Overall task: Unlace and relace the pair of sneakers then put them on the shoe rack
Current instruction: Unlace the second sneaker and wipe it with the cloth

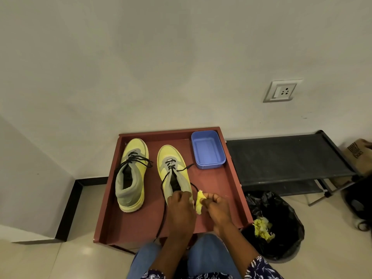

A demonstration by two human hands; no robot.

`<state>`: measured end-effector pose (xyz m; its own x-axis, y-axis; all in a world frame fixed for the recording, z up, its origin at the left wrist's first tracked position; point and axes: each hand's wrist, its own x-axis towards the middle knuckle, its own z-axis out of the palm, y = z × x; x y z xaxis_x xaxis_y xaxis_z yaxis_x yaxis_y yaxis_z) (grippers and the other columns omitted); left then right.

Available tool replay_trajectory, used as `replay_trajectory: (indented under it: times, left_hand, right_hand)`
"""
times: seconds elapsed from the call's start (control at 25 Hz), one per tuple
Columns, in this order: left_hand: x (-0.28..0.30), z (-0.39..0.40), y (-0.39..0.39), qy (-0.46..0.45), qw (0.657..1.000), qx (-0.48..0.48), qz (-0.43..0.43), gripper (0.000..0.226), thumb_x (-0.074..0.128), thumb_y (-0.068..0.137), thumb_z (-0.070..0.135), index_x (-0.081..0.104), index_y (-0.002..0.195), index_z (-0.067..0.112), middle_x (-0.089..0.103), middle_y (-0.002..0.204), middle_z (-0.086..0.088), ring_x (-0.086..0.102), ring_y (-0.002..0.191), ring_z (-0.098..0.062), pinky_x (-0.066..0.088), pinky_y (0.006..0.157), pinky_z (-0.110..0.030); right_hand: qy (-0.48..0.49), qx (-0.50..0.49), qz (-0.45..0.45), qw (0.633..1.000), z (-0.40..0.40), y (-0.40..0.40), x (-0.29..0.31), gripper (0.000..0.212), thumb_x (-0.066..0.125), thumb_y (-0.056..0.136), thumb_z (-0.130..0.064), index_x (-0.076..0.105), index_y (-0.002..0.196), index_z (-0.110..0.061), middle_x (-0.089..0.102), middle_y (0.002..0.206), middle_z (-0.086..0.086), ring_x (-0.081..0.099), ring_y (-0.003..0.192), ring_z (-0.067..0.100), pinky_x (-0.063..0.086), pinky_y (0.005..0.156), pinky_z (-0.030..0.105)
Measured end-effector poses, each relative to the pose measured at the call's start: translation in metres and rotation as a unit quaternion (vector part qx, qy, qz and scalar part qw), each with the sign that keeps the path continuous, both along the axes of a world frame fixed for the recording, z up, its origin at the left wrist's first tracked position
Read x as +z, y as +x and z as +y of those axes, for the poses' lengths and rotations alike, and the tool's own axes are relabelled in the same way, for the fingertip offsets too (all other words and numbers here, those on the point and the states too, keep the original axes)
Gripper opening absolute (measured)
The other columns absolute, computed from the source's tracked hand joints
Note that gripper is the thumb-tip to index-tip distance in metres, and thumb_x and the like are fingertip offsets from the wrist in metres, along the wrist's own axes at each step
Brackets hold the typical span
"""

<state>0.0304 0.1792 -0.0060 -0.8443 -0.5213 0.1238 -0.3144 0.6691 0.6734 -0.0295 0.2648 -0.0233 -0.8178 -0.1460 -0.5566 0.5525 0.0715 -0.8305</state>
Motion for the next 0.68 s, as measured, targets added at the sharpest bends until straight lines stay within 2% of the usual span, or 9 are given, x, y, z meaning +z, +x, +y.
replay_trajectory:
  times: [0.08, 0.16, 0.28, 0.36, 0.4, 0.48, 0.6, 0.68]
  left_hand:
    - [0.002, 0.008, -0.006, 0.047, 0.999, -0.006, 0.005, 0.017, 0.057, 0.083, -0.005, 0.065, 0.098, -0.001, 0.057, 0.095, -0.012, 0.054, 0.083, -0.020, 0.042, 0.068, -0.020]
    - [0.002, 0.014, -0.011, 0.098, 0.995, 0.001, -0.017, 0.018, 0.055, 0.086, 0.000, 0.064, 0.102, 0.001, 0.051, 0.093, -0.002, 0.051, 0.081, -0.014, 0.038, 0.068, -0.015]
    - [0.001, 0.026, -0.017, 0.198, 0.980, 0.028, -0.026, 0.014, 0.059, 0.084, 0.001, 0.065, 0.092, 0.010, 0.060, 0.082, 0.000, 0.056, 0.079, -0.014, 0.038, 0.062, -0.008]
    - [0.005, 0.033, -0.021, 0.283, 0.957, 0.052, -0.024, 0.024, 0.061, 0.081, -0.003, 0.059, 0.076, 0.020, 0.062, 0.072, 0.004, 0.060, 0.072, -0.010, 0.042, 0.056, -0.008]
    - [0.008, 0.037, -0.022, 0.310, 0.949, 0.058, -0.028, 0.030, 0.061, 0.080, -0.006, 0.056, 0.071, 0.023, 0.060, 0.068, 0.006, 0.060, 0.064, -0.002, 0.043, 0.051, -0.008]
    - [0.008, 0.044, -0.026, 0.341, 0.937, 0.060, -0.042, 0.034, 0.059, 0.080, -0.010, 0.055, 0.067, 0.021, 0.059, 0.063, 0.007, 0.058, 0.049, 0.006, 0.042, 0.045, -0.006]
    - [0.001, 0.056, -0.032, 0.374, 0.923, 0.076, -0.057, 0.034, 0.057, 0.079, -0.011, 0.060, 0.064, 0.019, 0.063, 0.058, 0.005, 0.054, 0.041, 0.004, 0.045, 0.045, -0.012]
    - [-0.001, 0.067, -0.034, 0.374, 0.921, 0.082, -0.064, 0.033, 0.056, 0.077, -0.011, 0.061, 0.061, 0.018, 0.061, 0.047, 0.009, 0.054, 0.040, 0.002, 0.045, 0.045, -0.014]
  right_hand:
    - [-0.005, 0.000, 0.009, 1.000, 0.005, -0.002, 0.004, 0.014, 0.058, 0.086, -0.001, 0.068, 0.094, -0.006, 0.071, 0.089, 0.010, 0.062, 0.074, 0.015, 0.048, 0.060, 0.022]
    - [-0.018, -0.001, 0.006, 1.000, 0.011, -0.002, 0.007, 0.012, 0.058, 0.086, -0.002, 0.068, 0.091, -0.008, 0.070, 0.086, 0.011, 0.061, 0.072, 0.016, 0.049, 0.060, 0.024]
    - [-0.030, -0.005, 0.000, 1.000, 0.021, -0.003, 0.011, 0.013, 0.057, 0.086, -0.001, 0.068, 0.090, -0.008, 0.069, 0.076, 0.008, 0.060, 0.066, 0.014, 0.049, 0.057, 0.024]
    - [-0.032, -0.006, 0.001, 0.999, 0.030, -0.005, 0.014, 0.015, 0.056, 0.086, 0.001, 0.069, 0.092, -0.004, 0.068, 0.075, 0.009, 0.059, 0.061, 0.012, 0.048, 0.052, 0.021]
    - [-0.032, -0.005, 0.002, 0.999, 0.034, -0.005, 0.014, 0.016, 0.055, 0.086, 0.002, 0.069, 0.093, -0.002, 0.068, 0.075, 0.010, 0.059, 0.059, 0.012, 0.047, 0.050, 0.020]
    - [-0.035, -0.009, 0.000, 0.999, 0.045, -0.005, 0.014, 0.017, 0.055, 0.085, 0.003, 0.068, 0.096, 0.000, 0.069, 0.080, 0.014, 0.059, 0.062, 0.015, 0.047, 0.051, 0.020]
    - [-0.053, -0.031, -0.010, 0.998, 0.061, -0.003, 0.012, 0.017, 0.054, 0.085, 0.007, 0.068, 0.092, 0.000, 0.067, 0.081, 0.017, 0.056, 0.064, 0.019, 0.049, 0.054, 0.022]
    - [-0.061, -0.044, -0.014, 0.997, 0.072, 0.000, 0.009, 0.017, 0.054, 0.085, 0.008, 0.067, 0.092, 0.000, 0.066, 0.080, 0.018, 0.055, 0.065, 0.021, 0.049, 0.057, 0.025]
